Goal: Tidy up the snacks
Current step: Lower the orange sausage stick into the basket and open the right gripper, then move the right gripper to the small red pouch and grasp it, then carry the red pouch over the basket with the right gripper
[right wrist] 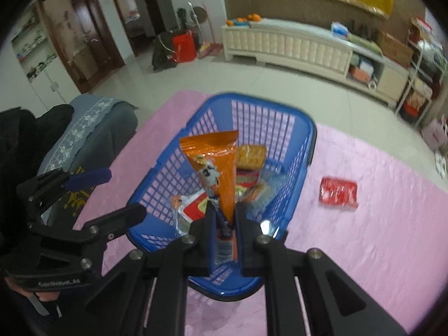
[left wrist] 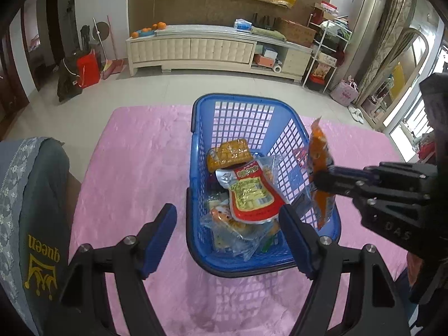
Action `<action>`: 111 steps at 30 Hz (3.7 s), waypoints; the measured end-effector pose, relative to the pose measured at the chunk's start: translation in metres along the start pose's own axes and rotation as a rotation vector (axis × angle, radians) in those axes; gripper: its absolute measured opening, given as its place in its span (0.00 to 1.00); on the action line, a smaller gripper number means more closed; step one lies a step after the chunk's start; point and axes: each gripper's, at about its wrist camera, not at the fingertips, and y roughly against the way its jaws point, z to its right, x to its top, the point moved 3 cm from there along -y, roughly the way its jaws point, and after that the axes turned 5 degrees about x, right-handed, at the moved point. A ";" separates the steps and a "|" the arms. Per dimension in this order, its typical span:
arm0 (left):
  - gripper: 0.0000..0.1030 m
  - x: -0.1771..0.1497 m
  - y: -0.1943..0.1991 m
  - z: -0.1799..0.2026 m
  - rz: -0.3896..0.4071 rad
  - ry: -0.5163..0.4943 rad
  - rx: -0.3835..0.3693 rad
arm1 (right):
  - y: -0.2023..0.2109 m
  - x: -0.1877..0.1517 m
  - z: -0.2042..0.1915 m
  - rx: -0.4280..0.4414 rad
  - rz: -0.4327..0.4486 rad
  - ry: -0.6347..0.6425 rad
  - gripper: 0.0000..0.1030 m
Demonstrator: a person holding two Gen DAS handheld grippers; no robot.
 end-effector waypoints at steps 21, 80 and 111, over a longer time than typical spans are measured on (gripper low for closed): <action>0.72 -0.006 0.000 0.000 -0.007 0.006 -0.011 | -0.011 -0.016 0.016 -0.038 -0.087 -0.174 0.52; 0.80 0.100 -0.140 0.056 -0.241 -0.021 0.057 | -0.081 0.023 0.221 -0.145 -0.271 -0.234 0.90; 0.80 0.097 -0.168 0.061 -0.243 -0.080 0.086 | -0.133 0.019 0.196 -0.174 -0.318 -0.031 0.56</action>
